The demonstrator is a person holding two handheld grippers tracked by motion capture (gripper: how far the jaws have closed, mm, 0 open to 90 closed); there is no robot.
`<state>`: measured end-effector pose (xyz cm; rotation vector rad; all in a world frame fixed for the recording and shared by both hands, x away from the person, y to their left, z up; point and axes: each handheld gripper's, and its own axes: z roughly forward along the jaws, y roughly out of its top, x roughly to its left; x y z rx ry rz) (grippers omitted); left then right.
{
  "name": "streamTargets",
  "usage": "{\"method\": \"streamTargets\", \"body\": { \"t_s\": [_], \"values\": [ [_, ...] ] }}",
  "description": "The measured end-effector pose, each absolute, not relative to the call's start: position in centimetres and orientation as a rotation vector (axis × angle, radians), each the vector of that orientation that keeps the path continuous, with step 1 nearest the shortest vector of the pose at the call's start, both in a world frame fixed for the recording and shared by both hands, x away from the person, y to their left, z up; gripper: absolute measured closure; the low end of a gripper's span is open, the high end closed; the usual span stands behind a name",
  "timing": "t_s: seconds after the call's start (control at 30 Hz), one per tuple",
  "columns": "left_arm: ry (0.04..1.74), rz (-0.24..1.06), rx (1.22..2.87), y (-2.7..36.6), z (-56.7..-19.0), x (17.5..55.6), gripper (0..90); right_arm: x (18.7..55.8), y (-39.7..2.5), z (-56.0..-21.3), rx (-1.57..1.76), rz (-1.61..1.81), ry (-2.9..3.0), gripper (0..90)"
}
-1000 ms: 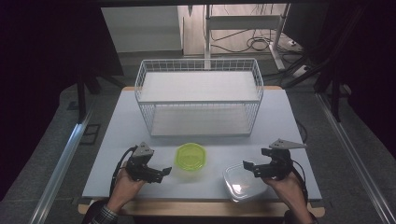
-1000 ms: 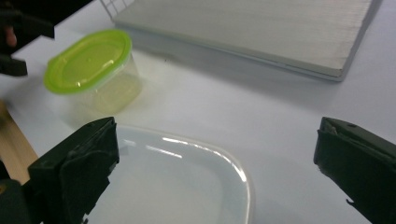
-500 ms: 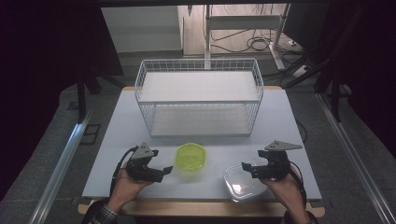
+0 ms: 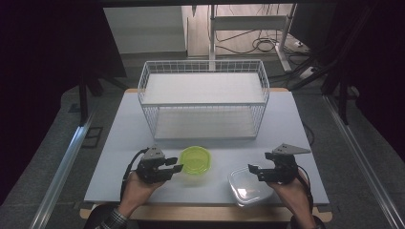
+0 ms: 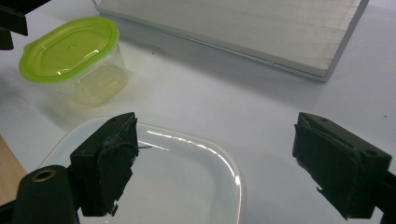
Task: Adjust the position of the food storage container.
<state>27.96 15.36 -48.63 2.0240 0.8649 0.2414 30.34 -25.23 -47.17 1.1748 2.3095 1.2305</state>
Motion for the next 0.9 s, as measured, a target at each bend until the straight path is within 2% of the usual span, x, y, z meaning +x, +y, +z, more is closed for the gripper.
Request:
{"method": "streamTargets", "body": {
  "t_s": [0.13, 0.37, 0.9],
  "values": [
    [0.827, 0.224, 2.025, 14.1, -48.1, 28.3, 77.5, 30.3, -25.3, -47.2, 1.173, 1.225, 2.302, 14.6],
    [0.781, 0.215, 2.044, 12.3, -47.7, 29.0, 89.0, 30.4, -25.4, -47.2, 1.178, 1.209, 2.294, 14.9],
    [0.698, 0.214, 2.124, 6.6, -47.2, 31.7, 90.0, 30.3, -25.6, -47.1, 1.177, 1.198, 2.259, 15.6]
  ]
}}
